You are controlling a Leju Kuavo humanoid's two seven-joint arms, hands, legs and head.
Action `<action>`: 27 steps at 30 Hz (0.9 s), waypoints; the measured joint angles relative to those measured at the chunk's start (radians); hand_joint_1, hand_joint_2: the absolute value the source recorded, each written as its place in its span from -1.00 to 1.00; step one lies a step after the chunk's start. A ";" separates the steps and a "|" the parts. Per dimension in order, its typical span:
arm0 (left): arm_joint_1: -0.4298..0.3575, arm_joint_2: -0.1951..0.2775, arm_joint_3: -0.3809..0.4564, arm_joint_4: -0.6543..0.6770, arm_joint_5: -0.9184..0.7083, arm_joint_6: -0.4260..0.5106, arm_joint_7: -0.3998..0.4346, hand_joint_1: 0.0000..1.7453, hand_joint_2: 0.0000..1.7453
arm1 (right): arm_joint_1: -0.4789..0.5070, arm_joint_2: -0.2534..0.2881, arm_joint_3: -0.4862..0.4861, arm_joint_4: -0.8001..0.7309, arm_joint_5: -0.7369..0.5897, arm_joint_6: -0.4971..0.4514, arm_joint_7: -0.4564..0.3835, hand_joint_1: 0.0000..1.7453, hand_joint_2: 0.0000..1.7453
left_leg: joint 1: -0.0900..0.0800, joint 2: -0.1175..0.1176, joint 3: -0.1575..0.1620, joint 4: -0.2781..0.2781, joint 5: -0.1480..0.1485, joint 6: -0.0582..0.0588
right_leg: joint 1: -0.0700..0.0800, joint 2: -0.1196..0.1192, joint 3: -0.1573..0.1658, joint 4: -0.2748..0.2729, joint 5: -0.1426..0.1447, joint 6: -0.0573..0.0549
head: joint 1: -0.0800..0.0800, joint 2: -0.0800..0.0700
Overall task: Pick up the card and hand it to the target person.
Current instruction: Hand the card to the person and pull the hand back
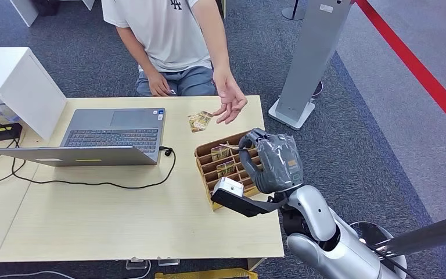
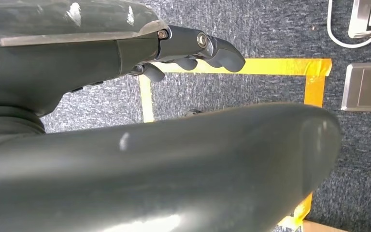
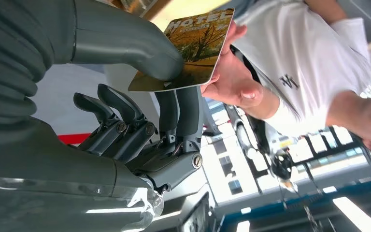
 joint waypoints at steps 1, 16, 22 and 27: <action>0.000 -0.002 -0.002 0.001 -0.001 -0.001 0.002 -1.00 -1.00 | 0.002 0.005 -0.001 0.015 0.002 -0.023 -0.017 1.00 1.00 | 0.000 0.000 0.000 0.000 0.000 0.000 | 0.000 0.000 0.000 0.000 0.000 0.000 | 0.000 0.000; -0.003 0.007 -0.018 0.002 -0.006 0.010 0.005 -1.00 -1.00 | 0.014 0.008 -0.014 0.026 0.032 -0.098 -0.050 1.00 1.00 | 0.000 -0.002 -0.001 0.001 0.000 0.000 | 0.000 -0.002 -0.001 0.001 -0.001 0.000 | 0.000 0.000; -0.003 0.007 -0.028 -0.001 -0.016 0.003 -0.011 -1.00 -1.00 | 0.030 -0.005 -0.022 0.012 0.034 -0.083 -0.035 -0.50 1.00 | 0.000 -0.002 -0.001 0.001 0.000 0.000 | 0.000 -0.002 0.000 0.001 -0.001 0.000 | 0.000 0.000; -0.001 0.013 -0.011 -0.003 0.005 0.012 -0.019 -1.00 -1.00 | 0.048 0.004 -0.053 -0.001 -0.363 -0.046 -0.140 -1.00 1.00 | 0.000 -0.003 -0.001 0.002 -0.001 0.000 | 0.000 -0.003 -0.001 0.001 -0.002 0.000 | 0.000 0.000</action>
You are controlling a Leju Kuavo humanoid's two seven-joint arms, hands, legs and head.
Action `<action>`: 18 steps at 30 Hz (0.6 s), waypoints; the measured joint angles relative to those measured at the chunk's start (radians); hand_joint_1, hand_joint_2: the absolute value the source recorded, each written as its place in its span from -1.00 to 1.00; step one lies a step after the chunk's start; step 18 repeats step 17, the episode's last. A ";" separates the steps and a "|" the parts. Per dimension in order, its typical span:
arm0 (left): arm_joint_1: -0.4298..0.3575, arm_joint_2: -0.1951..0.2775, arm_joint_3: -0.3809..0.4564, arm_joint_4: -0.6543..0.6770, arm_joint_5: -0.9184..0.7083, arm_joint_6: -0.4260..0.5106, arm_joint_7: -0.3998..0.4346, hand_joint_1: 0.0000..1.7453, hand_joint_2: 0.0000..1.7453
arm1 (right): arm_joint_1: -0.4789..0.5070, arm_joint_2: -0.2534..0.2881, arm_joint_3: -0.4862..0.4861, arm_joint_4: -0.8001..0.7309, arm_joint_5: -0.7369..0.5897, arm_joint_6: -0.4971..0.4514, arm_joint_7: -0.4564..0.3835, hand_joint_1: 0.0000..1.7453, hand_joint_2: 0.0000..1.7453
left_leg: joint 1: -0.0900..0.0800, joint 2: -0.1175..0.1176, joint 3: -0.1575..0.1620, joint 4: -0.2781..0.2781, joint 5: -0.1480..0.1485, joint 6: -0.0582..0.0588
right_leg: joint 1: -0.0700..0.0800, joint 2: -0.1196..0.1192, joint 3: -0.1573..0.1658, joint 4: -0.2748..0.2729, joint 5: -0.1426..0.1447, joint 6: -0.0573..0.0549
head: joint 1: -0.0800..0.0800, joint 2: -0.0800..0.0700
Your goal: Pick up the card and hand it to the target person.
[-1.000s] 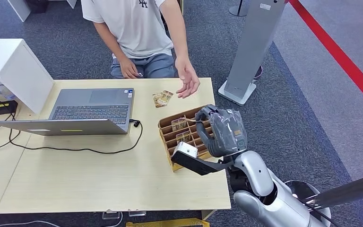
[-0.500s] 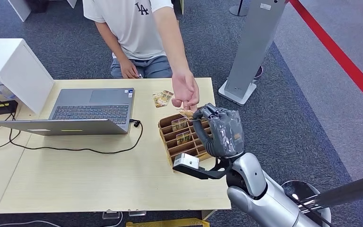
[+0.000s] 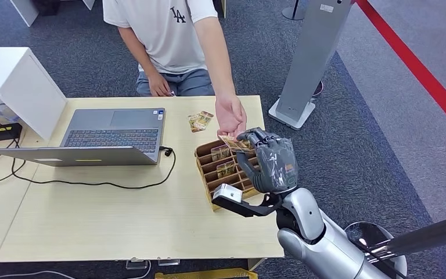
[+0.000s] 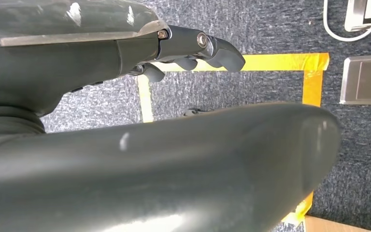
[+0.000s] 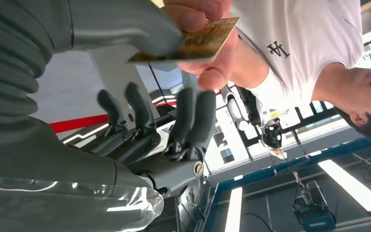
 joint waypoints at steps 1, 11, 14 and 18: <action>0.000 0.001 0.004 0.000 0.005 0.001 0.001 -1.00 -1.00 | 0.002 0.003 -0.007 0.000 -0.094 0.013 -0.028 -1.00 1.00 | 0.000 0.000 0.000 0.000 0.000 0.000 | 0.000 0.000 0.000 0.000 0.000 0.000 | 0.000 0.000; 0.001 0.010 0.024 0.000 0.027 0.014 0.018 -1.00 -1.00 | 0.091 -0.077 -0.131 -0.060 -0.585 0.181 -0.025 -1.00 1.00 | 0.000 -0.003 0.000 0.000 0.000 0.000 | 0.000 -0.003 0.001 -0.001 0.000 0.000 | 0.000 0.000; -0.001 0.019 0.018 0.000 0.022 0.018 0.020 -1.00 -1.00 | 0.111 -0.100 -0.160 -0.050 -0.785 0.269 -0.067 -1.00 1.00 | 0.000 -0.003 0.000 0.000 0.000 0.000 | 0.000 -0.003 0.001 -0.001 0.000 0.000 | 0.000 0.000; -0.002 0.023 0.011 0.001 0.015 0.024 0.018 -1.00 -1.00 | 0.120 -0.122 -0.164 -0.058 -0.826 0.285 -0.059 -1.00 1.00 | 0.000 -0.003 0.000 0.000 0.000 0.000 | 0.000 -0.003 0.001 -0.001 0.000 0.000 | 0.000 0.000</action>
